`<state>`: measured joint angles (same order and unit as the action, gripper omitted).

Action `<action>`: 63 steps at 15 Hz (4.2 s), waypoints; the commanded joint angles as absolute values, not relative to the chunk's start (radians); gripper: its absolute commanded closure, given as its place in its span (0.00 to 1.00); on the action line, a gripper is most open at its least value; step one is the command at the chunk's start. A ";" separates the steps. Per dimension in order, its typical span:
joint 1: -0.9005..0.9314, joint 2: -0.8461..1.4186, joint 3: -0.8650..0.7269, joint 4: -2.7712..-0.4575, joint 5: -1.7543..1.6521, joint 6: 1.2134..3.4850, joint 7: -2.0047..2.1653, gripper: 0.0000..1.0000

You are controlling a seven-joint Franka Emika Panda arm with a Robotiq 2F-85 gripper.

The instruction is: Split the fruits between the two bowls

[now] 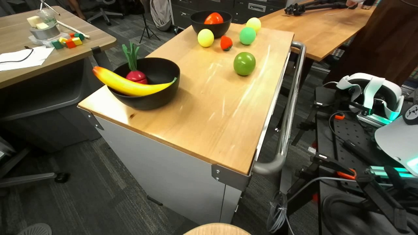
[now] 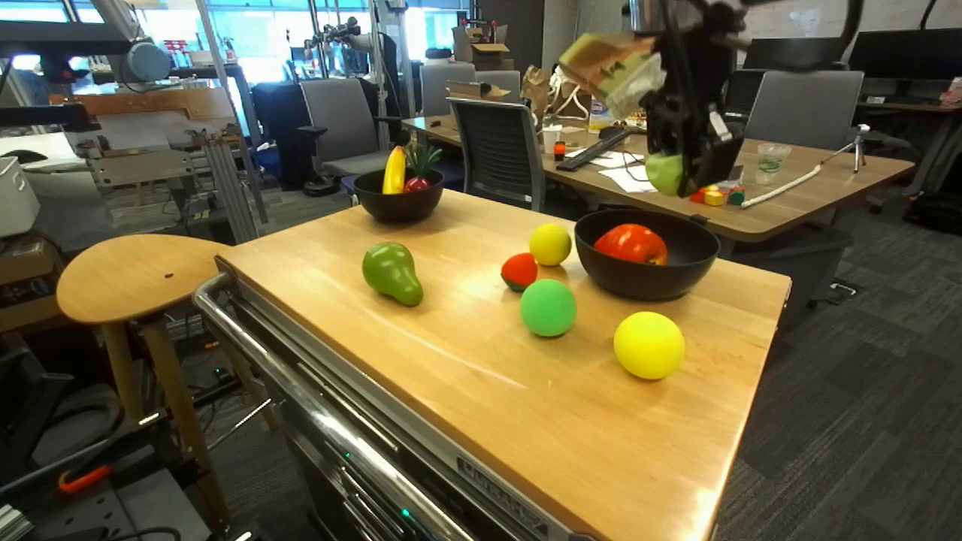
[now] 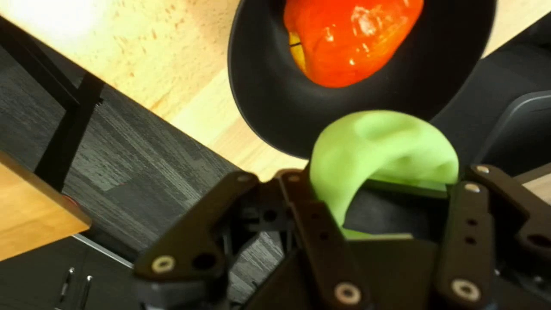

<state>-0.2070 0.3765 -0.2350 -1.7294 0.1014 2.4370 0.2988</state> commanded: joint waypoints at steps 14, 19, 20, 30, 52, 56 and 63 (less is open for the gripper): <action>-0.193 0.369 -0.171 -1.674 0.124 2.255 0.283 0.01; -0.168 0.209 -0.105 -1.772 0.178 2.202 0.117 0.00; -0.157 0.200 -0.098 -1.790 0.174 2.220 0.116 0.00; -0.102 0.316 -0.101 -1.867 0.147 2.289 0.221 0.00; -0.154 0.186 -0.072 -1.950 0.236 2.471 0.086 0.75; -0.170 0.160 -0.110 -1.869 0.307 2.456 0.104 0.75; -0.211 0.340 -0.154 -1.795 0.318 2.500 0.181 0.75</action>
